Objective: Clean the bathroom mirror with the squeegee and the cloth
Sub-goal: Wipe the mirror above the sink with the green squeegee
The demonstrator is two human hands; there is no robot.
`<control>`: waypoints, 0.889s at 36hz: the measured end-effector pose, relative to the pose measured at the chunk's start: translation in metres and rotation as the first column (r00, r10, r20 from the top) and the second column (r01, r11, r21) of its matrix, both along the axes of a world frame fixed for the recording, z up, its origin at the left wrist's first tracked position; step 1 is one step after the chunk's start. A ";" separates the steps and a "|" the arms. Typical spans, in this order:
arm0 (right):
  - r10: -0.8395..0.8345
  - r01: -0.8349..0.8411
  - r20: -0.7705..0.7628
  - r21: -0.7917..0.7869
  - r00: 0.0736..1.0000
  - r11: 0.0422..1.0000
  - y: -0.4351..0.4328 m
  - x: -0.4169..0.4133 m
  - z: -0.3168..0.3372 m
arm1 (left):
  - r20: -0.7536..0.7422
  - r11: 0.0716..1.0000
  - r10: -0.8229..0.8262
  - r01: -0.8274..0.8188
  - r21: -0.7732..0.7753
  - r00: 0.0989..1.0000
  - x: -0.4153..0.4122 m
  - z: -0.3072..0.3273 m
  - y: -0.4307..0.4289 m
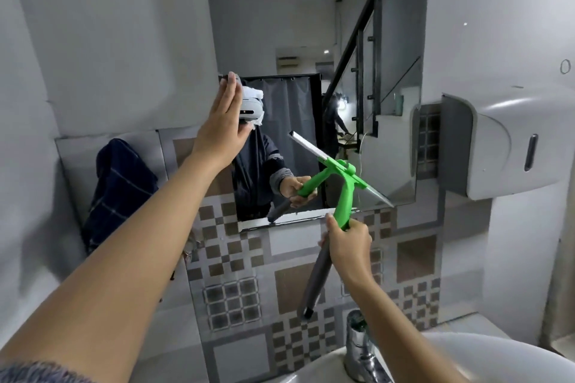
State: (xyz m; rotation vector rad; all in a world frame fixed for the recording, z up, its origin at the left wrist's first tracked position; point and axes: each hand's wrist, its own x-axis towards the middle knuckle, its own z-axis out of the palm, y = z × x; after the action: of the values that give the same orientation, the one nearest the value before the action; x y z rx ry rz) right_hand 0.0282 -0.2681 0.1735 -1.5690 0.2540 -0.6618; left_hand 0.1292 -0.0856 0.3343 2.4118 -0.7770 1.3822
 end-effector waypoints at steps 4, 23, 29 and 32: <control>0.034 -0.033 0.020 -0.019 0.999 0.999 0.025 0.001 -0.011 | 0.011 1.000 -0.002 0.002 0.026 1.000 0.002 -0.001 0.005; -0.004 -0.012 -0.039 -0.393 0.999 0.919 0.065 0.010 -0.046 | 0.102 0.999 -0.050 0.049 0.006 0.994 0.014 -0.007 0.005; -0.020 -0.001 -0.035 -0.531 0.999 0.847 0.055 0.004 -0.048 | 0.120 0.997 -0.059 0.064 -0.039 0.991 0.016 -0.018 -0.002; -0.041 0.010 -0.035 -0.633 0.999 0.774 0.051 -0.001 -0.049 | 0.113 0.997 -0.043 0.049 -0.055 0.993 0.015 -0.026 -0.005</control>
State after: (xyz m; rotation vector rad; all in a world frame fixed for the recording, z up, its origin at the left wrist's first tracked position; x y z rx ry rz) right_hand 0.0273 -0.2174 0.1249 -2.2390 0.0818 -0.7798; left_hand 0.1440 -0.0909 0.3084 2.2744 -0.8026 1.5115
